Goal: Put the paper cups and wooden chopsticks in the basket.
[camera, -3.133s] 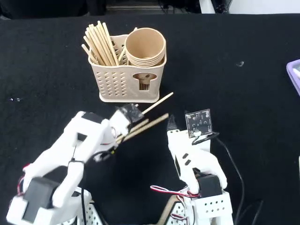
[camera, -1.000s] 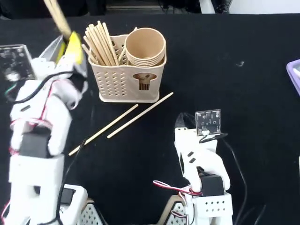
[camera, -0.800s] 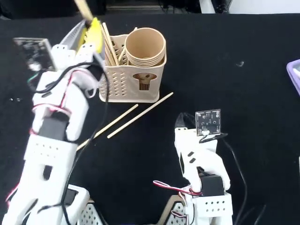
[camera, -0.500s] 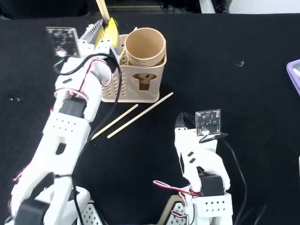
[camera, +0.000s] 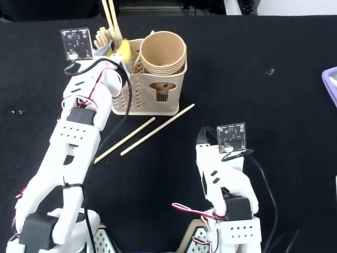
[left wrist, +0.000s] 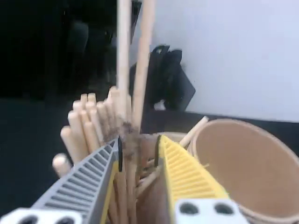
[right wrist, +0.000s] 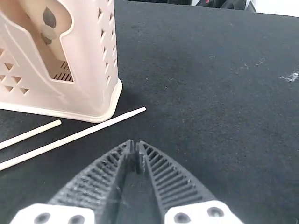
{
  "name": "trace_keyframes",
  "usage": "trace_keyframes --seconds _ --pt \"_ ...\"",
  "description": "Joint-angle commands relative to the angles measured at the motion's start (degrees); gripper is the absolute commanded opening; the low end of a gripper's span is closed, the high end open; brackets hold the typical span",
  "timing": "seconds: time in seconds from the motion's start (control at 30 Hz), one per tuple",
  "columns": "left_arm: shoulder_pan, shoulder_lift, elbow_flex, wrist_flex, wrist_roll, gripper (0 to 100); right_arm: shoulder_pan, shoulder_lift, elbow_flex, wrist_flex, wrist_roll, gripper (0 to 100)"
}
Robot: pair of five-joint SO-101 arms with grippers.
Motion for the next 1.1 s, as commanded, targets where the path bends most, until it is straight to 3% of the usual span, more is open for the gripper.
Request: trace_keyframes --seconds 0.0,0.2,0.27,0.37,0.53,0.7,0.83,0.9,1.07 --pt "-0.7 -3.7 -1.1 1.4 0.4 16 0.4 -4.5 -0.3 -1.4 0.6 1.5" --pt "-1.5 -11.7 -0.4 2.0 0.4 14 0.4 -4.5 -0.3 -1.4 0.6 1.5" --pt "-2.9 -16.1 -0.1 7.2 0.4 14 0.4 -4.5 -0.3 -1.4 0.6 1.5" --pt "-4.6 -22.8 -0.1 21.1 -1.3 14 0.4 -4.5 -0.3 -1.4 0.6 1.5" --pt "-4.9 -29.6 -1.1 46.1 -20.7 14 -0.9 -4.4 -0.3 -1.2 0.6 1.5" --pt "-4.9 -29.6 3.1 61.3 -34.7 14 -2.5 -4.4 -0.3 -1.0 0.7 1.5" --pt "-1.2 -29.5 14.0 60.0 -38.9 20 -2.5 -4.3 -0.3 -1.0 0.7 1.5" --pt "0.0 -29.5 19.8 55.3 -39.3 26 -2.5 -4.1 -0.3 -0.9 0.7 1.5" --pt "0.2 -23.2 27.7 42.9 -42.2 24 -2.5 -4.0 -0.3 -0.8 0.7 1.5"
